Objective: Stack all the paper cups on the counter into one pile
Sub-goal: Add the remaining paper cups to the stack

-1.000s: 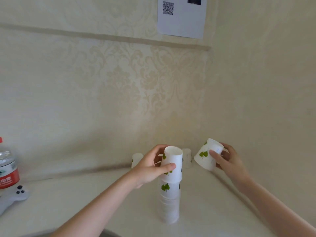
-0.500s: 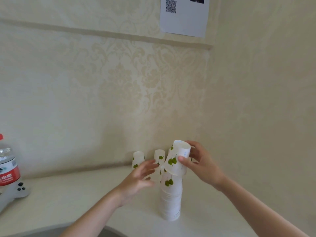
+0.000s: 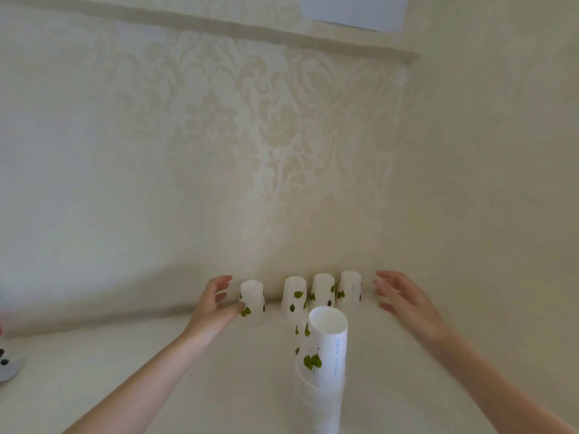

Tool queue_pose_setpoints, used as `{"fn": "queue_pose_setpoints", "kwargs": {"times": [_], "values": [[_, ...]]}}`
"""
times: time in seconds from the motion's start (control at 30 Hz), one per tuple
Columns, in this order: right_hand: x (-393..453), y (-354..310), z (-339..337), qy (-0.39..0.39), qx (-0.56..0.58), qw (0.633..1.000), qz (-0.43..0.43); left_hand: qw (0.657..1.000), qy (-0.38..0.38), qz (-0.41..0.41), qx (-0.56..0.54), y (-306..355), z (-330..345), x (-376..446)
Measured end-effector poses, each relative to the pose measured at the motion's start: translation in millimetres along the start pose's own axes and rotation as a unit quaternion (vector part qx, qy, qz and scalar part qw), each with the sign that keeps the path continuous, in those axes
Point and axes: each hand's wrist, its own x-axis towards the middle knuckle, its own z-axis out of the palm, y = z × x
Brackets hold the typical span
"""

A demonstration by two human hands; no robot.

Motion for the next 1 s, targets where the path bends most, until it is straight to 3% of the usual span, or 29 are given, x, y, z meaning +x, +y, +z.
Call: {"fn": "queue_pose_setpoints", "kwargs": {"times": [0.1, 0.3, 0.47, 0.63, 0.83, 1.0], "values": [[48, 33, -2, 0.074, -0.099, 0.992, 0.031, 0.997, 0.006, 0.019, 0.075, -19, 17, 33], [111, 81, 22, 0.034, -0.184, 0.98, 0.063, 0.983, 0.069, 0.044, 0.162, -44, 56, 69], [133, 101, 43, 0.024, -0.176, 0.981, 0.074, 0.986, 0.1, 0.055, 0.122, -44, 60, 69], [131, 92, 50, 0.079, -0.144, 0.983, 0.081, 0.985, 0.112, 0.114, 0.061, 22, 37, 61], [91, 28, 26, 0.117, -0.124, 0.985, 0.019, 0.988, -0.035, 0.138, -0.053, 119, 32, 0], [31, -42, 5, 0.139, -0.074, 0.987, -0.034, 0.972, -0.161, 0.168, -0.003, 144, 41, -64]]}}
